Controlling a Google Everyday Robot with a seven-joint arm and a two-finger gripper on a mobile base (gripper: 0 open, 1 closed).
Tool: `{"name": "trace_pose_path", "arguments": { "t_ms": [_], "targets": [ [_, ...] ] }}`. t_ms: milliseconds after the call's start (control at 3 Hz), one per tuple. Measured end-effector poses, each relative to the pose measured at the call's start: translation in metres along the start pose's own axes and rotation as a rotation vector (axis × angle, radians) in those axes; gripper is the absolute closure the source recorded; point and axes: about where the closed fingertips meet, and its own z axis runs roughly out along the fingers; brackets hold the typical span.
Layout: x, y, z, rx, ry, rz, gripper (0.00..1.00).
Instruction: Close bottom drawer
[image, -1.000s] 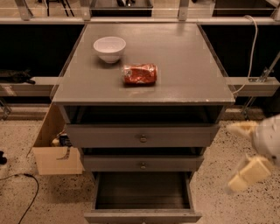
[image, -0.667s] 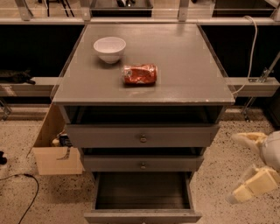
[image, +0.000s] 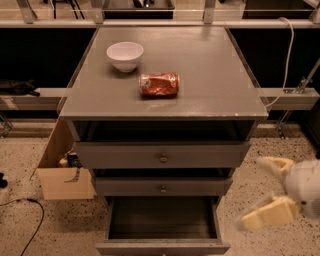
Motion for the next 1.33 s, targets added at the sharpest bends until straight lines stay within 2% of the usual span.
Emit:
{"name": "trace_pose_path", "arguments": {
  "t_ms": [333, 667, 1000, 1333],
  "targets": [
    [0.022, 0.033, 0.046, 0.08, -0.078, 0.144, 0.0],
    [0.029, 0.026, 0.048, 0.109, -0.066, 0.152, 0.0],
    [0.023, 0.029, 0.057, 0.085, -0.091, 0.172, 0.0],
    [0.051, 0.044, 0.097, 0.026, -0.091, 0.254, 0.0]
  ]
}}
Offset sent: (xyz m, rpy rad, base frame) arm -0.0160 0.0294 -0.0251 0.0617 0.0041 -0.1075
